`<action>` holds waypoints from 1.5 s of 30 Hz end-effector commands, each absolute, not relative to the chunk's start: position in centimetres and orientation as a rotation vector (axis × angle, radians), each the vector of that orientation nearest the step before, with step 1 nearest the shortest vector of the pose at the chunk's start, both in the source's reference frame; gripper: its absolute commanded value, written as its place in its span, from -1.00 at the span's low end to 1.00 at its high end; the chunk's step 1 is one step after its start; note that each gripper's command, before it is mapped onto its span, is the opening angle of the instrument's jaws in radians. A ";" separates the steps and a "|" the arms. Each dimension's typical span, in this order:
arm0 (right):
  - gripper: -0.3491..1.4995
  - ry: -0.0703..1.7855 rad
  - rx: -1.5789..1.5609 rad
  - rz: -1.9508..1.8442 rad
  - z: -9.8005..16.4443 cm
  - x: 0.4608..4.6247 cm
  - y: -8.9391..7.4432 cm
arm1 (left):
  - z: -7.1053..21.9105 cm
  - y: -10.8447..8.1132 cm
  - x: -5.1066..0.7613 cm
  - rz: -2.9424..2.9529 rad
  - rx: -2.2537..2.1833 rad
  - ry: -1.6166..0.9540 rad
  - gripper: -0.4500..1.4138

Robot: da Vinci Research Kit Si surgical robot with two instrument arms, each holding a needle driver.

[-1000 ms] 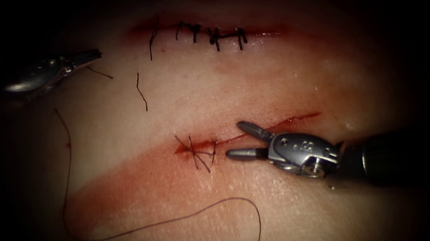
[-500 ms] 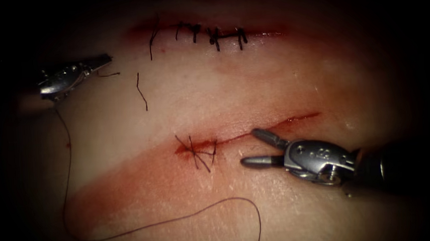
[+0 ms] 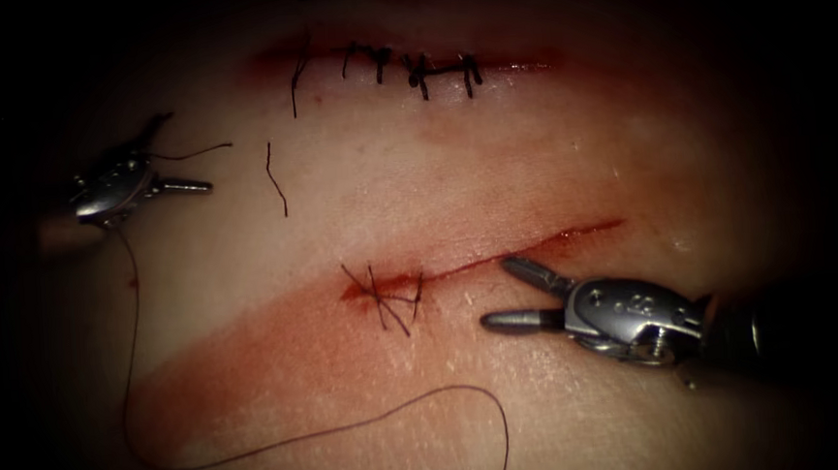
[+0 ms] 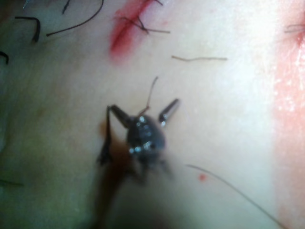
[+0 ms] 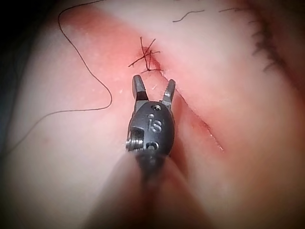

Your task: Wound Closure

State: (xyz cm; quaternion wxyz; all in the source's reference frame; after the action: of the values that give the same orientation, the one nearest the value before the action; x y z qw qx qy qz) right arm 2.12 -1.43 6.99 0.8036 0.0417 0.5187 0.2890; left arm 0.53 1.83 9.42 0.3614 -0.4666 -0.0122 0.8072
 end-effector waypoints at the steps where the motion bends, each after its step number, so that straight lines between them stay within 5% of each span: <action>1: 0.98 1.111 0.092 0.620 7.1 2.17 -1.5 | 9.5 1.8 0.50 2.085 -1.202 -0.035 0.76; 14: 0.98 1.103 0.082 0.621 7.1 2.02 -1.6 | 9.4 1.4 1.19 2.167 -1.194 -0.150 0.87; 19: 0.98 1.098 0.075 0.626 7.1 1.93 -1.6 | 9.1 1.3 1.57 2.160 -1.161 -0.141 0.64; 27: 0.98 1.086 0.072 0.644 7.2 1.89 -1.8 | 8.4 1.1 1.63 2.042 -1.208 -0.128 0.58; 31: 0.98 1.087 0.073 0.645 7.1 1.85 -1.9 | 8.1 0.8 1.42 2.046 -1.249 -0.124 0.57; 45: 0.98 1.039 0.036 0.690 6.8 1.47 -2.0 | 7.4 -0.1 -0.84 2.307 -1.405 -0.143 0.40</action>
State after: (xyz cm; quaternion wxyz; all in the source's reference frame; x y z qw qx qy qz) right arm 1.43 -1.96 6.75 0.8117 0.0138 0.4870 0.3222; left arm -0.92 -0.13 7.29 0.2114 -0.5045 -0.0549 0.8353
